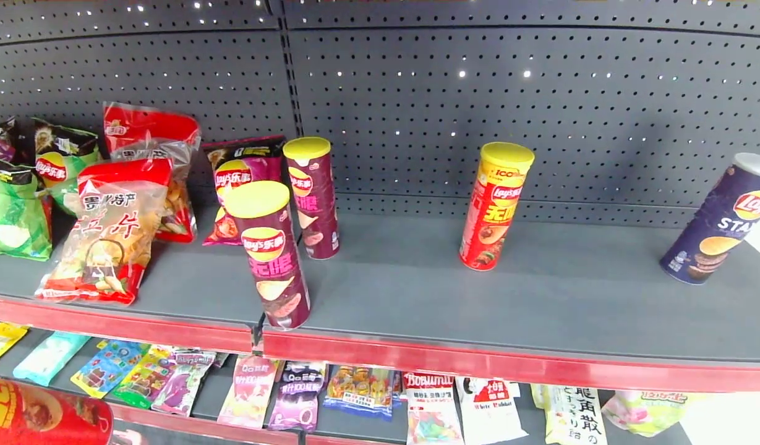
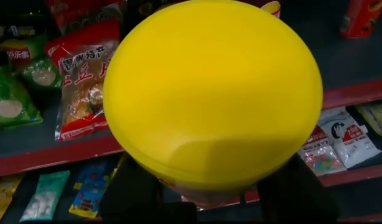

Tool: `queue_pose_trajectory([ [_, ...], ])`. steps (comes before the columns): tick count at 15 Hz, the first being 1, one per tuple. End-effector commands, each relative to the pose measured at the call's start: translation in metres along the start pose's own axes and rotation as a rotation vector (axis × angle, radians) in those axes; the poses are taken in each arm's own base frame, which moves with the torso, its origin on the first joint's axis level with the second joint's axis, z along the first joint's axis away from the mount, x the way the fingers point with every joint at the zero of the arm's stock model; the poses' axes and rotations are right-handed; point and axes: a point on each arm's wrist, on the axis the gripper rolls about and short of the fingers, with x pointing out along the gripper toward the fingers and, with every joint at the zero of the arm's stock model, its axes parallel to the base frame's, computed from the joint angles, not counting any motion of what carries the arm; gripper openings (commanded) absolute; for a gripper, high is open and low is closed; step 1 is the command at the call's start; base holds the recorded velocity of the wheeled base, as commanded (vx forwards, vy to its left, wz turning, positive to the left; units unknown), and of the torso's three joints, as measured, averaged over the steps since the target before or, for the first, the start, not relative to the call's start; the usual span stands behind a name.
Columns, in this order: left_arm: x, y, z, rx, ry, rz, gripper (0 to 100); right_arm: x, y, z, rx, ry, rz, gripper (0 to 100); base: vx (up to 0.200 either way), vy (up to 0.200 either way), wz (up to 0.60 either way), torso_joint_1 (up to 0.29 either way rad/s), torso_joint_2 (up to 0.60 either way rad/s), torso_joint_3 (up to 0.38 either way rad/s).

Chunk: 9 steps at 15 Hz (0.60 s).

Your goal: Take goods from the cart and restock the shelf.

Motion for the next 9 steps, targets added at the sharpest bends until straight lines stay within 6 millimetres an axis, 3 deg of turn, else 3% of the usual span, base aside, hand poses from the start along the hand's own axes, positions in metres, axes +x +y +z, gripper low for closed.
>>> queue_pose_trajectory([
  [1,-0.001,0.000,-0.001,0.000,-0.002,0.000,0,0.000,0.000,0.000,0.000,0.001,0.000,100,0.000,0.000,0.00,0.163,-0.35,-0.207],
  [6,-0.006,-0.002,-0.006,-0.003,0.018,-0.009,0,0.000,0.000,0.000,0.000,0.001,0.000,100,0.000,0.000,0.00,0.162,-0.35,-0.204],
  [9,-0.012,-0.006,-0.021,-0.013,0.037,-0.017,0,0.000,0.000,0.000,0.004,0.001,0.000,100,0.000,0.000,0.00,0.087,-0.21,-0.113],
])
